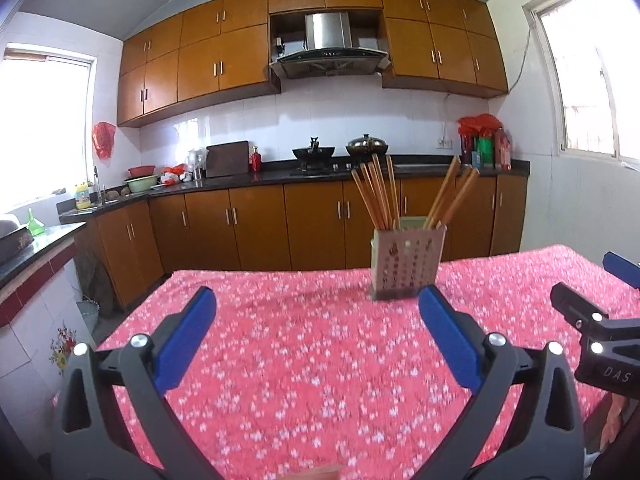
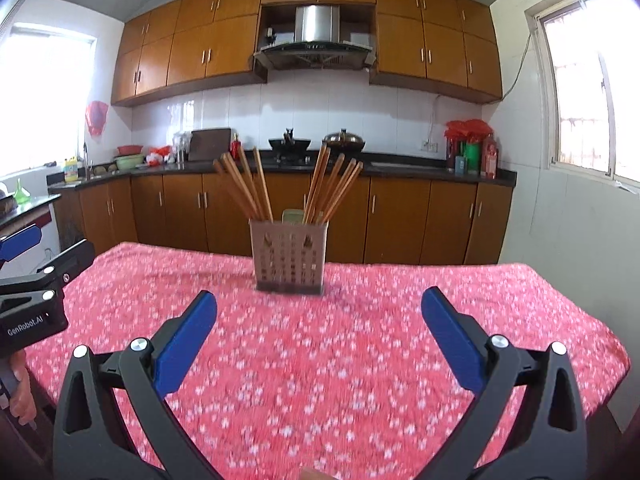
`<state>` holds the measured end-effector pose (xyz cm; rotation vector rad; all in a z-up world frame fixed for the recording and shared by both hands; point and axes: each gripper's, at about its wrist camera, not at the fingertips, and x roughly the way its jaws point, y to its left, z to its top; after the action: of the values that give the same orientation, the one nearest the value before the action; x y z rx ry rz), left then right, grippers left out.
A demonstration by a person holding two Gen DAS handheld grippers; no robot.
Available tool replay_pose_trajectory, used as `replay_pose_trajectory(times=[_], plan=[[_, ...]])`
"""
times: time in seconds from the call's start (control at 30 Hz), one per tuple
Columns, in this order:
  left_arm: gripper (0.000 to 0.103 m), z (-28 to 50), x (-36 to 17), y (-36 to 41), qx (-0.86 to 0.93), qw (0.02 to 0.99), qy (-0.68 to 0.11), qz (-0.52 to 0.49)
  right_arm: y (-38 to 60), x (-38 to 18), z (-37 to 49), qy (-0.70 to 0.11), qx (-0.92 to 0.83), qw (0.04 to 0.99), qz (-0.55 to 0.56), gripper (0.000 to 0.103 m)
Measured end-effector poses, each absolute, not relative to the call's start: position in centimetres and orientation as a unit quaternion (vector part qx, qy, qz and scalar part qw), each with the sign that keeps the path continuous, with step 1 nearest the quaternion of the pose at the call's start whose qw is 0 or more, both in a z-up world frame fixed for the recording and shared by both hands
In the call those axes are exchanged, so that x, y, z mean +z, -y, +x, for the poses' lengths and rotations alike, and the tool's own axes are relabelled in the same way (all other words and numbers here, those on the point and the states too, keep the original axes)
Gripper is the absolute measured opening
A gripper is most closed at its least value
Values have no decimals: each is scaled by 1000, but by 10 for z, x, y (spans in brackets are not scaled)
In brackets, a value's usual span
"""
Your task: Organize utensils
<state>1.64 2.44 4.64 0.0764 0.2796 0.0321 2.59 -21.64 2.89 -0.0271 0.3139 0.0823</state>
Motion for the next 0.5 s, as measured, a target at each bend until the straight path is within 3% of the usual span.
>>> replay_pose_trajectory(times=[0.5], plan=[[99,10,8,-20,18,983,-177,38,225,-2,18,-195,26,980,2,101]])
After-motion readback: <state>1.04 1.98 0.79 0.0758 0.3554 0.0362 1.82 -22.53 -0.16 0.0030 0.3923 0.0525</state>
